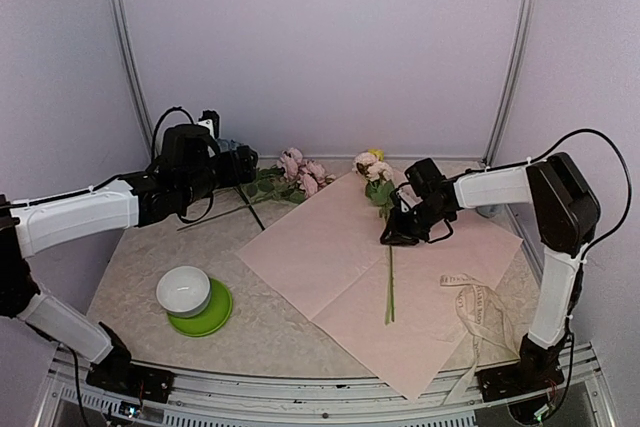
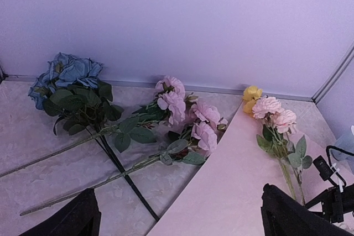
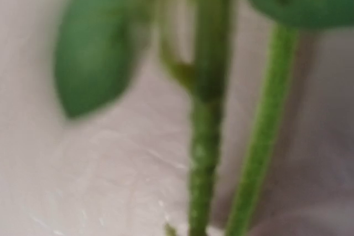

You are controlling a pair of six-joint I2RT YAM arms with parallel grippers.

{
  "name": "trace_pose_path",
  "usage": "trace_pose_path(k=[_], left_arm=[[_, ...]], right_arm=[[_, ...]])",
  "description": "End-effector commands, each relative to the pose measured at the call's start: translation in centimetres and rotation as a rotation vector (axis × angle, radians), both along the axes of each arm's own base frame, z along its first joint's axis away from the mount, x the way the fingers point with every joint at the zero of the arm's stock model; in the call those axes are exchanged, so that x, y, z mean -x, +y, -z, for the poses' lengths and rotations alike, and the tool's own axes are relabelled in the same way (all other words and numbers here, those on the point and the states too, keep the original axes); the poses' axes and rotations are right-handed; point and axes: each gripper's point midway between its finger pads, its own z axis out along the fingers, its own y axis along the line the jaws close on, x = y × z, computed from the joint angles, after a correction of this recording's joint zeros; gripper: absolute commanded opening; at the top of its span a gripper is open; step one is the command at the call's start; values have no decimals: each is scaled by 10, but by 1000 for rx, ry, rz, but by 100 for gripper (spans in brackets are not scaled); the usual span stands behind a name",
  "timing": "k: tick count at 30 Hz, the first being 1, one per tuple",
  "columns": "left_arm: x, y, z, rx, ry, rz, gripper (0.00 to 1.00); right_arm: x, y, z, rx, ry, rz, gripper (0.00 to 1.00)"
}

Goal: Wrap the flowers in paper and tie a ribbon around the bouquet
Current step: Place the fake flower on the flattened wrapping paper, then pick up the fake flower from the corner of the board.

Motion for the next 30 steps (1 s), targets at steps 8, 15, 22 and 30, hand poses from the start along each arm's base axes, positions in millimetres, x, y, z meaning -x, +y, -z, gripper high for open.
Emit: trace_pose_path(k=[8,15,22,30], left_arm=[[-29,23,55,-134,128,-23,99],[-72,43,134,-342,330,-11,73],[-100,32,217,-497,530,172,72],[-111,55,254,-506,611,155,76]], right_arm=[[-17,-9,-33,43,-98,22,38],[-17,-3,-78,-9,-184,-24,41],[-9,-9,-81,22,-204,-63,42],[-2,-10,-74,29,-188,-81,42]])
